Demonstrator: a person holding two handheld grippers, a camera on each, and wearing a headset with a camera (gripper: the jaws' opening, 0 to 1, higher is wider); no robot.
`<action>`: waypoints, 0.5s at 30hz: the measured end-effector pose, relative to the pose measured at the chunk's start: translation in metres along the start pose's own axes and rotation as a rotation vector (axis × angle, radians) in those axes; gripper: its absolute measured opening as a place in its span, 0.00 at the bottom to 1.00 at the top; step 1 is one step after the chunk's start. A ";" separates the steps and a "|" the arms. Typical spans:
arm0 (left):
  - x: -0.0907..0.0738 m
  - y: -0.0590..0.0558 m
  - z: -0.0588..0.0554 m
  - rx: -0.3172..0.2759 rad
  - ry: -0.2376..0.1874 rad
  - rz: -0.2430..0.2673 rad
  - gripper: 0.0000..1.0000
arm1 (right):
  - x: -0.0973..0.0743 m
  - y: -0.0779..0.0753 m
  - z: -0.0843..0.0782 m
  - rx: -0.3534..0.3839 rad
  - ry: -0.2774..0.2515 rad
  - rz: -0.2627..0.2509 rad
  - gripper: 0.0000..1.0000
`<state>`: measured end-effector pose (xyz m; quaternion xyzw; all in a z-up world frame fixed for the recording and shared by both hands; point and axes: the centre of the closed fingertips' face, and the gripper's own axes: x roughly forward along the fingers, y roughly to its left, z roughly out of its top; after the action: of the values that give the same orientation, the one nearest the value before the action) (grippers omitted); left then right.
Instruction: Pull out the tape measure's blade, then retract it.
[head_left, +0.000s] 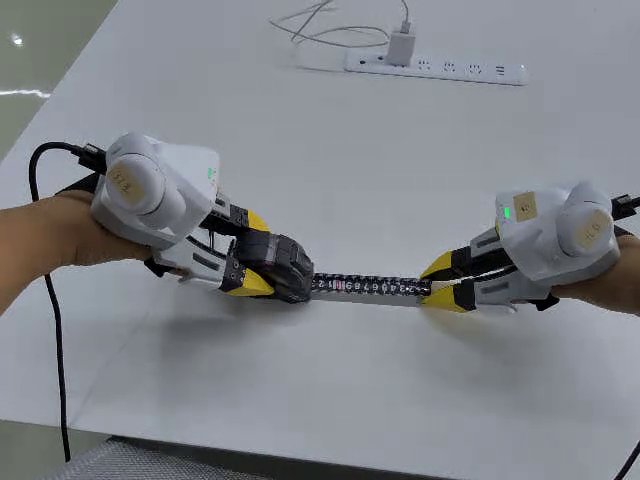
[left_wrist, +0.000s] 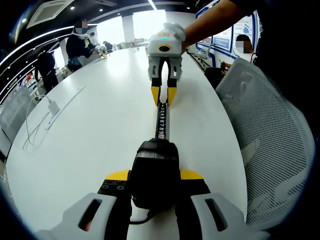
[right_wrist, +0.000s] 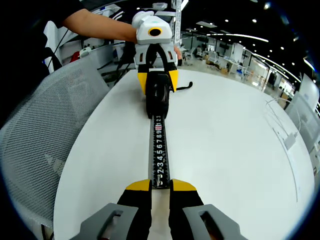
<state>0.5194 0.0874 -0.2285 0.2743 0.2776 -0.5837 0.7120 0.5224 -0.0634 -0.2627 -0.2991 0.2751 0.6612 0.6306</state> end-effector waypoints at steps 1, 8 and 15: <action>0.000 0.000 0.000 0.000 0.000 0.000 0.28 | 0.000 0.000 -0.001 0.000 0.000 -0.002 0.08; 0.001 0.000 0.000 0.001 0.001 -0.001 0.28 | -0.007 0.001 -0.006 0.007 0.002 -0.009 0.08; 0.000 0.000 0.000 0.003 0.001 0.001 0.28 | -0.014 0.001 -0.011 0.014 0.004 -0.014 0.08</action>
<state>0.5196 0.0869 -0.2288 0.2756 0.2771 -0.5838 0.7117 0.5225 -0.0807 -0.2597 -0.2979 0.2791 0.6543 0.6366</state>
